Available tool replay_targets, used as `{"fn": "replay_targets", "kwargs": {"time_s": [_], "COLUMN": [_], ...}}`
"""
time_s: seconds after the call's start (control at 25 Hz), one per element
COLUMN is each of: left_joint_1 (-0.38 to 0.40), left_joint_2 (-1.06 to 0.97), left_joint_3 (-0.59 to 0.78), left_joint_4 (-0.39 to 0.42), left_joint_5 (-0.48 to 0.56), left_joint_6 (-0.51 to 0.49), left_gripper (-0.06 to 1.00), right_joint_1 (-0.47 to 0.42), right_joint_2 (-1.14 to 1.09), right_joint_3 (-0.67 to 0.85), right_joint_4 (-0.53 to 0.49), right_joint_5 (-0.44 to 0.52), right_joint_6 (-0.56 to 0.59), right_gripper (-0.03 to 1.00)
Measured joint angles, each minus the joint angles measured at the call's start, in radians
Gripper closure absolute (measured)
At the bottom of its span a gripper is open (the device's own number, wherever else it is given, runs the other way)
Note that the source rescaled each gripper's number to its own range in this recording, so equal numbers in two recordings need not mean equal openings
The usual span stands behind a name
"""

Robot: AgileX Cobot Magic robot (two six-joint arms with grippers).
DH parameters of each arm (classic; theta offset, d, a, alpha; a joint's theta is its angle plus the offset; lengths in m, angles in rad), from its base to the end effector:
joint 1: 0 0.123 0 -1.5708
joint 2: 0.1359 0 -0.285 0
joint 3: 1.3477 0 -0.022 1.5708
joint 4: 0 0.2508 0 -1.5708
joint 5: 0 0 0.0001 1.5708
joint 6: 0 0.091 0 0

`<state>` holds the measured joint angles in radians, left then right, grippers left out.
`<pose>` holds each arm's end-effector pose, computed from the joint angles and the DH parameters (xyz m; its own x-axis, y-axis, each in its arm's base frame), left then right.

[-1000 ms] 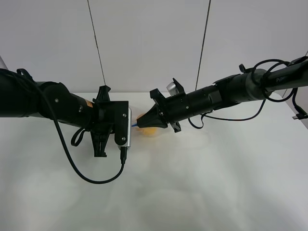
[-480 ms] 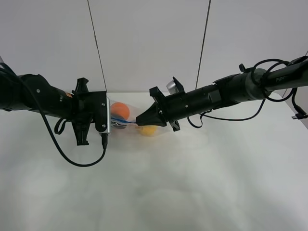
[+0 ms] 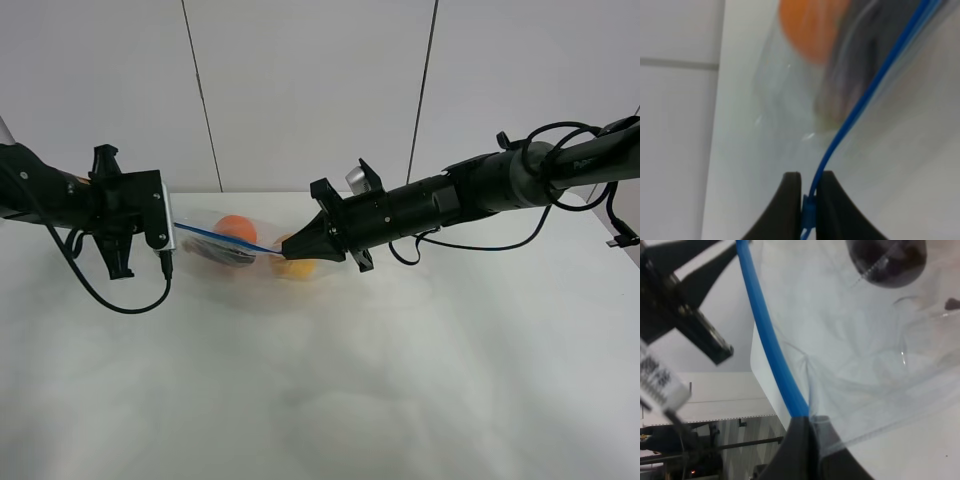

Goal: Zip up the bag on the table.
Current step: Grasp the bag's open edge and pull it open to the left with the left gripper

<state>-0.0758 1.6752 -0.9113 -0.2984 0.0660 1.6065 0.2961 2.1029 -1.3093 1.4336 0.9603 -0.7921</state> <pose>0.3432 -0.0279 0.1985 -0.0872 0.9751 -0.2040 0.6726 0.2087 0.7100 0.3750 0.1917 0.1591 -0.9787 0.0167 -0.2047 -0.1730 0.4703 0.8654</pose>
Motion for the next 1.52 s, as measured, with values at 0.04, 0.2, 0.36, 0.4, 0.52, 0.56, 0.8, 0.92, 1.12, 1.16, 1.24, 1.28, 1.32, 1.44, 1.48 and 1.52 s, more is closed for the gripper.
{"fn": "replay_targets", "kwargs": {"time_s": [0.04, 0.2, 0.36, 0.4, 0.52, 0.56, 0.8, 0.92, 1.12, 1.16, 1.24, 1.28, 1.32, 1.44, 1.48, 1.52], "left_joint_1": [0.014, 0.071, 0.108, 0.114, 0.116, 0.116, 0.128, 0.128, 0.143, 0.151, 0.164, 0.166, 0.167, 0.168, 0.168, 0.168], "left_joint_2": [0.0, 0.0, 0.0, 0.0, 0.0, 0.0, 0.0, 0.0, 0.0, 0.0, 0.0, 0.0, 0.0, 0.0, 0.0, 0.0], "left_joint_3": [0.0, 0.0, 0.0, 0.0, 0.0, 0.0, 0.0, 0.0, 0.003, 0.003, 0.004, 0.004, 0.004, 0.004, 0.004, 0.004], "left_joint_4": [0.0, 0.0, 0.001, 0.001, 0.002, 0.003, 0.005, 0.006, 0.006, 0.005, 0.004, 0.0, -0.002, -0.004, -0.004, -0.004], "left_joint_5": [0.0, -0.004, -0.004, -0.004, -0.008, -0.009, -0.026, -0.045, -0.055, -0.051, -0.042, -0.04, -0.039, -0.039, -0.039, -0.039], "left_joint_6": [0.01, 0.043, 0.048, 0.048, 0.049, 0.049, 0.078, 0.091, 0.096, 0.097, 0.097, 0.098, 0.098, 0.099, 0.099, 0.099], "left_gripper": [0.94, 0.94, 0.94, 0.94, 0.94, 0.94, 0.94, 0.94, 0.94, 0.94, 0.94, 0.94, 0.94, 0.94, 0.94, 0.94], "right_joint_1": [0.0, 0.0, 0.0, 0.0, 0.0, 0.0, 0.0, 0.0, 0.001, 0.002, 0.003, 0.003, 0.004, 0.006, 0.006, 0.006], "right_joint_2": [0.0, 0.0, 0.0, 0.0, 0.0, 0.0, 0.0, 0.0, 0.0, 0.0, 0.0, 0.0, 0.0, 0.0, 0.0, 0.0], "right_joint_3": [0.0, 0.0, 0.0, 0.0, 0.0, 0.0, 0.0, 0.0, -0.001, -0.001, -0.002, -0.002, -0.002, -0.002, -0.002, -0.002], "right_joint_4": [0.0, -0.001, -0.005, -0.006, -0.01, -0.011, -0.018, -0.016, 0.001, 0.007, 0.017, 0.023, 0.023, 0.025, 0.025, 0.025], "right_joint_5": [0.0, 0.0, 0.0, 0.0, 0.001, 0.001, 0.004, 0.006, 0.006, 0.006, 0.006, 0.006, 0.006, 0.006, 0.006, 0.006], "right_joint_6": [0.0, 0.0, 0.0, 0.0, 0.0, 0.0, 0.0, 0.0, 0.004, 0.003, 0.006, 0.007, 0.007, 0.008, 0.008, 0.008], "right_gripper": [0.97, 0.97, 0.97, 0.97, 0.97, 0.97, 0.97, 0.97, 0.97, 0.97, 0.97, 0.97, 0.97, 0.97, 0.97, 0.97]}}
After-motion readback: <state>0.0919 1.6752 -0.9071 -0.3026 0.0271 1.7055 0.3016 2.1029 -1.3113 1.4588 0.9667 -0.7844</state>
